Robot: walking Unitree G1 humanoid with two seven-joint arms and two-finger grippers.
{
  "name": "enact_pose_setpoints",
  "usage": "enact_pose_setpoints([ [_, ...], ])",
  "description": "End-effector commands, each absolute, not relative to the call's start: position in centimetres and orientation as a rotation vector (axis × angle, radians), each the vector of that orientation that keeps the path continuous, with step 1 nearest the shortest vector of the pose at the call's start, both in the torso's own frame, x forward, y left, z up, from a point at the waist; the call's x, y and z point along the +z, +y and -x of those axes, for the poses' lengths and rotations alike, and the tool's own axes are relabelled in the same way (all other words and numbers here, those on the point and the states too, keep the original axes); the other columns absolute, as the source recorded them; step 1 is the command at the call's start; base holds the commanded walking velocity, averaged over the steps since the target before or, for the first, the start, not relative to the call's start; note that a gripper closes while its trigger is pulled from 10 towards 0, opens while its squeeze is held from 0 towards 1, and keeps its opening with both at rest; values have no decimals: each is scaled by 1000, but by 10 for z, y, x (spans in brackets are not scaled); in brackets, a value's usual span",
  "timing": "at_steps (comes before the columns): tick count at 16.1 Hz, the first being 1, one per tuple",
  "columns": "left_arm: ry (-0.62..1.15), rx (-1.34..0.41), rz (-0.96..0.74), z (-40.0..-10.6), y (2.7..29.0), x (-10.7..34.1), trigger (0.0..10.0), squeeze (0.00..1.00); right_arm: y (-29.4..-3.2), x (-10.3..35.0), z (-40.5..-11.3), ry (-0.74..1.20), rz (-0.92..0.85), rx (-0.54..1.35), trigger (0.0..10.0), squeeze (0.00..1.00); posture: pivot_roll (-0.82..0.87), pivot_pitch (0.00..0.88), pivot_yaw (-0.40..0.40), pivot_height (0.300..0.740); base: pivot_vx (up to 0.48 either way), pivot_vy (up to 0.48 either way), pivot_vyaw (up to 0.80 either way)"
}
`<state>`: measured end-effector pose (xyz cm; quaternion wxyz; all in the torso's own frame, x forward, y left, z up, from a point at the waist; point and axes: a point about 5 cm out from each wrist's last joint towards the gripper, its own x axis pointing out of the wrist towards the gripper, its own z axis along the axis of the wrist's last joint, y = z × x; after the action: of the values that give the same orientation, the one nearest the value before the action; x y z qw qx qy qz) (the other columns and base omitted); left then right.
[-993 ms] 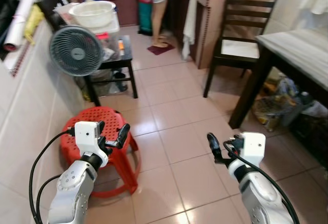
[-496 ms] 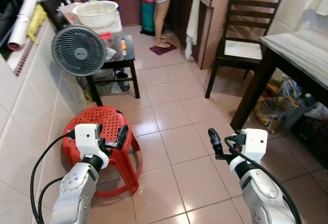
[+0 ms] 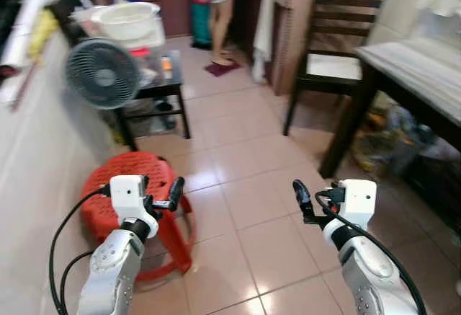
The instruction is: Setting the table
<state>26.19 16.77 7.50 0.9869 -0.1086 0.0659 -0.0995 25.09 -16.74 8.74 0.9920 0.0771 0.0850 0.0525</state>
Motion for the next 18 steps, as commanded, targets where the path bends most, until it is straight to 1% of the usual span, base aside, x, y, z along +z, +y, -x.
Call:
enact_pose_setpoints([
  [1, 118, -220, 221, -265, 167, 78, 10000, 0, -166, 92, -253, 155, -147, 107, 10000, 0, -136, 11, 32, 740, 0, 0, -800],
  [2, 117, -228, 223, -265, 166, 78, 10000, 0, -165, 93, -253, 155, -147, 108, 10000, 0, -138, 12, 33, 740, 0, 0, -800],
  [4, 120, -247, 227, -264, 163, 78, 10000, 0, -164, 94, -253, 153, -146, 110, 10000, 0, -144, 12, 34, 740, 283, 0, -800],
  [18, 153, -303, 213, -259, 154, 70, 10000, 0, -163, 94, -252, 153, -145, 113, 10000, 0, -157, 14, 37, 740, 333, 0, -800],
])
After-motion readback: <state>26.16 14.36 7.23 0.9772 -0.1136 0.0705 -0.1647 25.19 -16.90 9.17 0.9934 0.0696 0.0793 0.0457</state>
